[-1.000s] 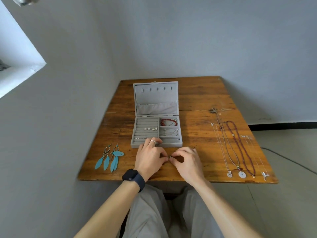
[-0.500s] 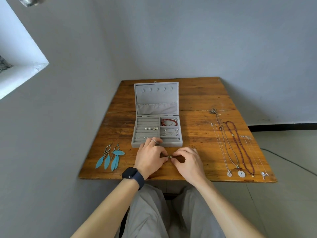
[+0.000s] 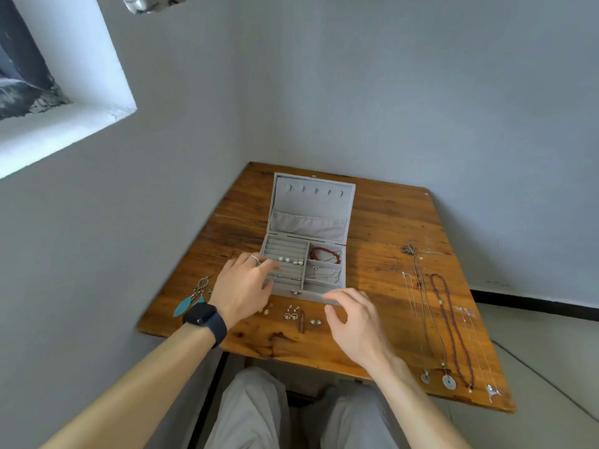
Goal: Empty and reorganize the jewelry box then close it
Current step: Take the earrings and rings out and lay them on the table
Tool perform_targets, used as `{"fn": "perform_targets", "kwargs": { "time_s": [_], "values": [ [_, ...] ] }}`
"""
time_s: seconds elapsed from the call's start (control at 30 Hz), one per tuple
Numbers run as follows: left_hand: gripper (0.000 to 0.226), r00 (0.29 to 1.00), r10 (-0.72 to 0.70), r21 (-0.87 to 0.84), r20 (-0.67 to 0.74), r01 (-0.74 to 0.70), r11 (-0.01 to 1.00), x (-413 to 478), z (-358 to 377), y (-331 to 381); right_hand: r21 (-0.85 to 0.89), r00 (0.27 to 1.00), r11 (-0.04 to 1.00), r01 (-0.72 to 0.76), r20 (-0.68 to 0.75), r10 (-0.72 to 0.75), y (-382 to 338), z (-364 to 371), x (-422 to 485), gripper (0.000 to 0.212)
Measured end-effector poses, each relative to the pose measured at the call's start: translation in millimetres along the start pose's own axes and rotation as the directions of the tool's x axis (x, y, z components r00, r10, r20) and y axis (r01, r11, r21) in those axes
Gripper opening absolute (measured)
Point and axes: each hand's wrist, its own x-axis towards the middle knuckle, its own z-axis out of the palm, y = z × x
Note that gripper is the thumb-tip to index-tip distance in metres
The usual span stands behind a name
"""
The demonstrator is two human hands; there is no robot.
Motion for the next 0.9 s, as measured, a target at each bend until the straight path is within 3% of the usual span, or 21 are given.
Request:
{"fn": "perform_targets", "kwargs": {
  "time_s": [0.27,0.7,0.9],
  "values": [
    [0.035,0.996,-0.085,0.013,-0.015,0.085,0.996,42,11,-9,-0.069,0.994,0.992,0.107,0.024,-0.106,-14,10,77,0.026],
    [0.028,0.992,-0.115,0.007,0.043,0.115,0.993,76,36,-17,-0.251,0.984,0.955,0.158,0.117,-0.132,-22,52,138,0.028],
    [0.022,0.989,-0.144,-0.116,0.026,0.146,0.982,68,31,-20,-0.126,0.992,0.985,0.116,0.069,-0.108,-25,51,139,0.022]
  ]
}}
